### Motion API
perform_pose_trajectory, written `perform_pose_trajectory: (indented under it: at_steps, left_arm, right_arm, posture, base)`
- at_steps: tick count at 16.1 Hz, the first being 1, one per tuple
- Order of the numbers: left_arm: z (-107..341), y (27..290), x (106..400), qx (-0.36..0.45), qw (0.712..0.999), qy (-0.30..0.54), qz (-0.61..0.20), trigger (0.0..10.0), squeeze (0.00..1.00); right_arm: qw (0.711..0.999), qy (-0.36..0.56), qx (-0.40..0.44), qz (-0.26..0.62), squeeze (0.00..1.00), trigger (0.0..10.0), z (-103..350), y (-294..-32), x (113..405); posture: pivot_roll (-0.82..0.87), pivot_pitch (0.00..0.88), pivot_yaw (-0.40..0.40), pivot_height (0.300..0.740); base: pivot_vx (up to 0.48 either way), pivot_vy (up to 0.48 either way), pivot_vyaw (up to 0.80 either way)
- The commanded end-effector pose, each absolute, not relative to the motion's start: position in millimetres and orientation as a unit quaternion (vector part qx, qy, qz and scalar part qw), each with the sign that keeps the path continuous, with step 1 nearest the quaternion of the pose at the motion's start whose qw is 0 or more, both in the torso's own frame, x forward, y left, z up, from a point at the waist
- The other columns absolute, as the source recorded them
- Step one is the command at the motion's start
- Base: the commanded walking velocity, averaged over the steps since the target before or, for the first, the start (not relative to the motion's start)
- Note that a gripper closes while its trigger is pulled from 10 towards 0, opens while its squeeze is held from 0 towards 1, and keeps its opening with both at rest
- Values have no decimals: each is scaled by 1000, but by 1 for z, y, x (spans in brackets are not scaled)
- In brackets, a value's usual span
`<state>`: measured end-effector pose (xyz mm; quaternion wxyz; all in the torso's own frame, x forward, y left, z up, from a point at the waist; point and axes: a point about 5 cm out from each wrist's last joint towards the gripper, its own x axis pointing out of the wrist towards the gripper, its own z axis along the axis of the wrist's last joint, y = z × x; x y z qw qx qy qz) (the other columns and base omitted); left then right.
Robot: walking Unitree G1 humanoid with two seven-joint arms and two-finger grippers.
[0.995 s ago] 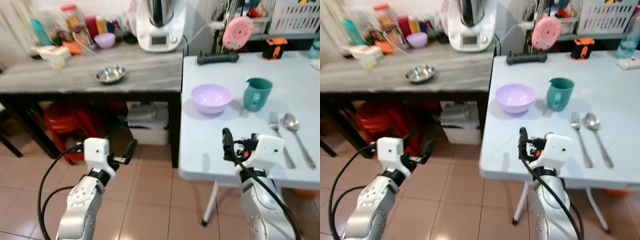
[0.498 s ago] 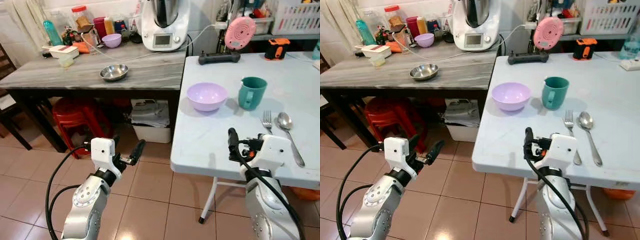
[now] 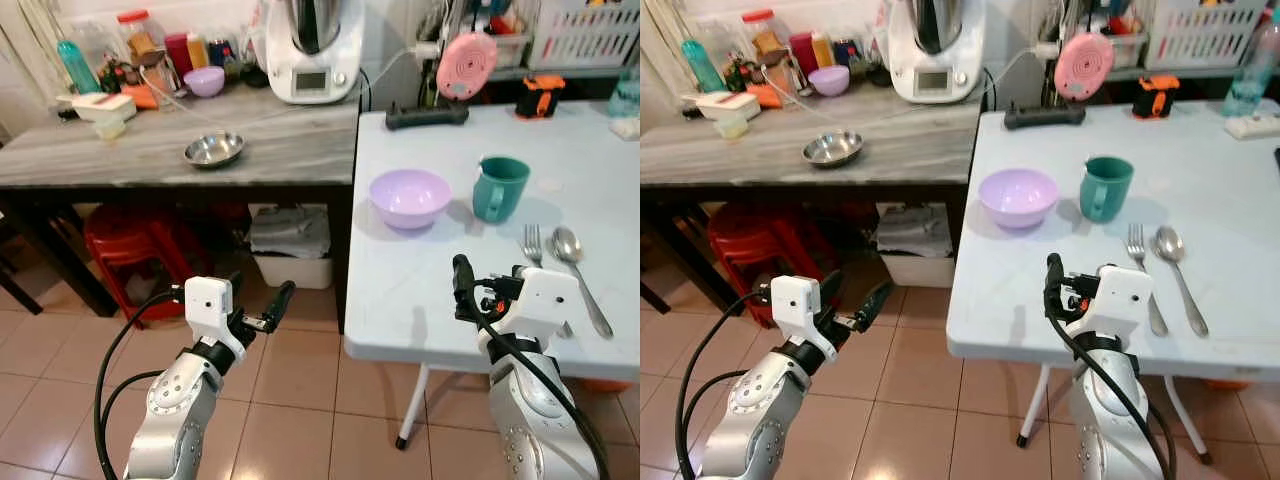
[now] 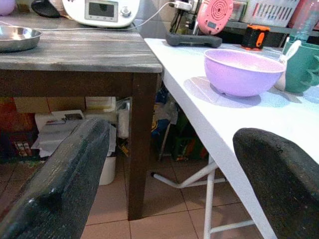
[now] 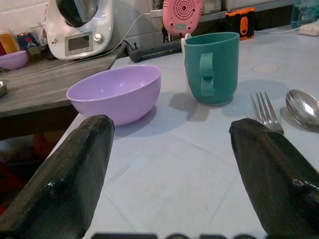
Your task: Setting the table
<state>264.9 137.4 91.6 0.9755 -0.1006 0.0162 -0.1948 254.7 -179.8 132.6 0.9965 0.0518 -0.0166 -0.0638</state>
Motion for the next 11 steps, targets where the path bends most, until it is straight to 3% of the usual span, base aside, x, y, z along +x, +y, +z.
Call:
perform_pose_trajectory:
  at_steps: [1,11]
  left_arm:
    - [97,141,266,-96,976,5,-195,10000,0]
    - [95,135,264,-102,972,8,-210,10000,0]
  right_arm:
    - [997,-21,52,-53,0,10000,136,-175,257]
    - [998,-29,40,-48,0,10000,139,-174,258]
  posture:
    - [-78,0,115,740]
    - [-83,0,116,740]
  base:
    - [262,0,0]
    - [286,0,0]
